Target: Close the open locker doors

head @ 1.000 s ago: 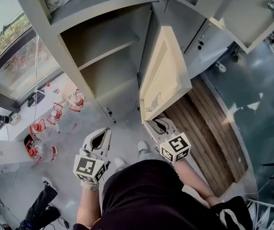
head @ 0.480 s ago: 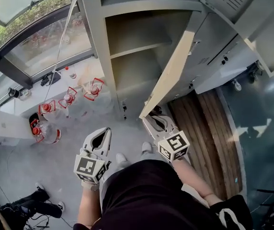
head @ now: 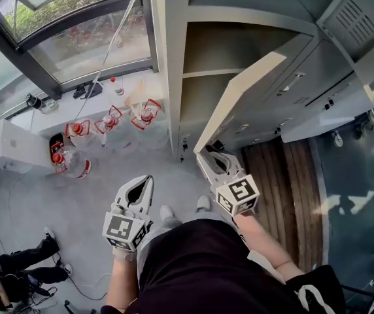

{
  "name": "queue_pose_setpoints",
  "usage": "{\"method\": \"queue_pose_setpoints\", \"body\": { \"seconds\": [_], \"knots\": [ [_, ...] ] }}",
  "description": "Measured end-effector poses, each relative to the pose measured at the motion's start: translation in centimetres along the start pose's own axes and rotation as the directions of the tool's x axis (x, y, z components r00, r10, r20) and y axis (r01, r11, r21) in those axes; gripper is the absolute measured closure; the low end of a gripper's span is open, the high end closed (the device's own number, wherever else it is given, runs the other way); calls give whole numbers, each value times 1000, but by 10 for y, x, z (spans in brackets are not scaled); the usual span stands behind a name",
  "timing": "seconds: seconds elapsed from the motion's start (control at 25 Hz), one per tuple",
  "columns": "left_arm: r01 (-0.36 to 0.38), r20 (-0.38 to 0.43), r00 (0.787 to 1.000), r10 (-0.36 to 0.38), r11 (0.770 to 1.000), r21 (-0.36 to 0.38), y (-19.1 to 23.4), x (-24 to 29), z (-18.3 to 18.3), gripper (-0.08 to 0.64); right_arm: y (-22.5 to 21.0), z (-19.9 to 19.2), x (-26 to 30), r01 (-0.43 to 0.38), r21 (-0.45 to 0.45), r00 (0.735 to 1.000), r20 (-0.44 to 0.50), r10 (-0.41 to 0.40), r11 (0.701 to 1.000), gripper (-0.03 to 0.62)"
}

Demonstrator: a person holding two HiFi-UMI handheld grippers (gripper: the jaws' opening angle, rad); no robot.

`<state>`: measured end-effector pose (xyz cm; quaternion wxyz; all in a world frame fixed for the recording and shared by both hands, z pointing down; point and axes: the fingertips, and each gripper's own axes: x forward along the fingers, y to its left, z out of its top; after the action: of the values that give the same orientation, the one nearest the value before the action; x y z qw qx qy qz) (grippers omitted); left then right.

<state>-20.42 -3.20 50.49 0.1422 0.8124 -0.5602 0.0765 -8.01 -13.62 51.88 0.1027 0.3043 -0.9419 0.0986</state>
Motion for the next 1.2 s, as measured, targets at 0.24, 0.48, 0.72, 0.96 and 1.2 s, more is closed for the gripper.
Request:
{"method": "queue_pose_setpoints", "body": {
  "seconds": [0.24, 0.48, 0.72, 0.96, 1.2],
  "knots": [
    [-56, 4, 998, 56, 998, -17, 11, -4, -2, 541, 0, 8, 28, -38, -19, 999, 0, 38, 999, 454],
    [-122, 6, 992, 122, 992, -41, 23, -4, -2, 541, -7, 18, 55, -71, -32, 997, 0, 71, 997, 441],
    [-171, 7, 985, 172, 984, -52, 34, -1, 1, 541, -17, 23, 80, -97, -32, 995, -1, 97, 995, 430],
    [-214, 11, 977, 215, 975, -57, 41, 5, 4, 541, -26, 28, 100, -117, -31, 993, 0, 117, 993, 416],
    [-230, 10, 973, 231, 972, -52, 45, 9, 3, 541, -33, 29, 109, -118, -46, 993, 0, 118, 992, 408]
  ]
}}
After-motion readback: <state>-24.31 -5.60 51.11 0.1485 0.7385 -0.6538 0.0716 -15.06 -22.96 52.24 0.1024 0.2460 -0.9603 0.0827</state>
